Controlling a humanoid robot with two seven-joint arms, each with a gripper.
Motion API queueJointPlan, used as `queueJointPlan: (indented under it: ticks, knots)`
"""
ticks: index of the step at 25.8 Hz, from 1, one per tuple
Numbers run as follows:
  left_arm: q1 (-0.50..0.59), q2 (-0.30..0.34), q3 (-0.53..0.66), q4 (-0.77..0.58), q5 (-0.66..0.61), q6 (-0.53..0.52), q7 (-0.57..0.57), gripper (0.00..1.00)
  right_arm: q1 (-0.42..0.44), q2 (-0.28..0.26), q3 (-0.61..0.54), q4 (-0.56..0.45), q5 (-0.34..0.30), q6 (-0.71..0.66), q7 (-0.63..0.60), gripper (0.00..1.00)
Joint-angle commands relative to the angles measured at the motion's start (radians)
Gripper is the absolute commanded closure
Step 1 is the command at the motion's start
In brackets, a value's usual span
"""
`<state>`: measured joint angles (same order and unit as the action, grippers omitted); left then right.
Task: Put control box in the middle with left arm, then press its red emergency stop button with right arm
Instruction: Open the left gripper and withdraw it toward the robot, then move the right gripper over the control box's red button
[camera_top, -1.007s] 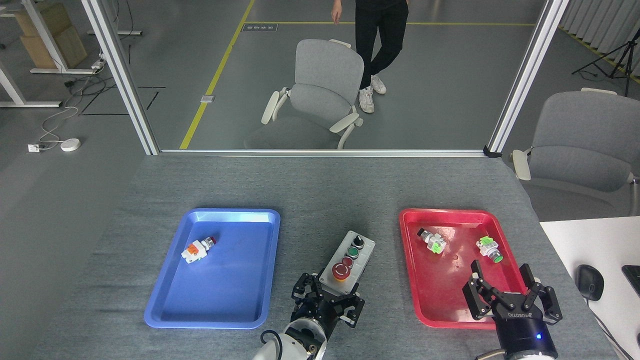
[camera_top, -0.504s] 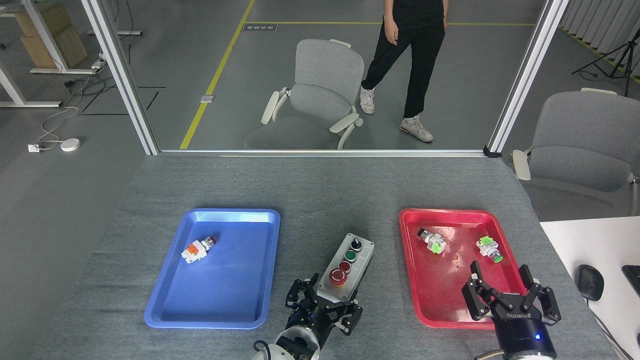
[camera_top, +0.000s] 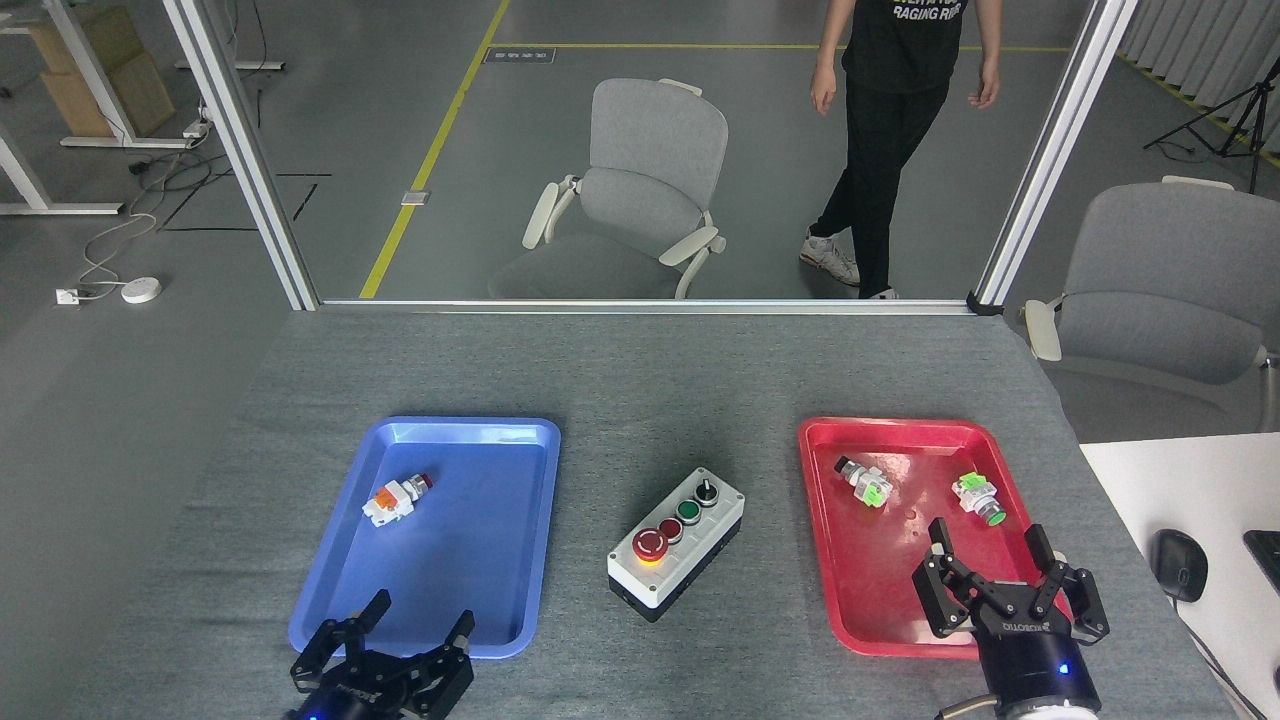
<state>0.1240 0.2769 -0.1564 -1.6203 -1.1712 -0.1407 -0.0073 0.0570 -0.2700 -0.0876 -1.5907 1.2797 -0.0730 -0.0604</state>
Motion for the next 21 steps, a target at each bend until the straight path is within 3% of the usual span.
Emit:
queueJointPlan:
  ticks: [1, 5, 7, 9, 14, 16, 21]
  knots:
    - [0.029, -0.019, 0.219, -0.050, 0.045, -0.103, 0.000, 0.01, 0.000, 0.012, 0.008, 0.000, 0.007, -0.002, 0.002, 0.02]
    - [-0.084, -0.019, 0.327, -0.006, 0.050, -0.097, 0.001, 0.01, -0.003, 0.037, 0.046, 0.000, 0.021, -0.001, 0.004, 0.02]
    - [-0.135, -0.021, 0.388, 0.053, 0.048, -0.097, 0.001, 0.01, -0.011, 0.057, 0.065, 0.000, 0.050, 0.004, 0.004, 0.08]
    - [-0.181, -0.021, 0.408, 0.096, 0.045, -0.092, 0.001, 0.01, -0.029, 0.074, 0.094, 0.003, 0.090, 0.006, 0.004, 0.20]
    - [-0.227, -0.008, 0.408, 0.154, 0.031, -0.045, 0.001, 0.02, -0.066, 0.092, 0.167, 0.038, 0.109, -0.013, 0.010, 0.80]
    - [-0.233, -0.007, 0.408, 0.175, 0.027, -0.036, 0.001, 0.01, -0.098, 0.094, 0.213, 0.067, 0.109, -0.019, 0.071, 0.99]
    - [-0.245, -0.005, 0.411, 0.223, 0.031, 0.004, 0.003, 0.01, -0.154, 0.123, 0.307, 0.140, 0.121, -0.011, 0.129, 1.00]
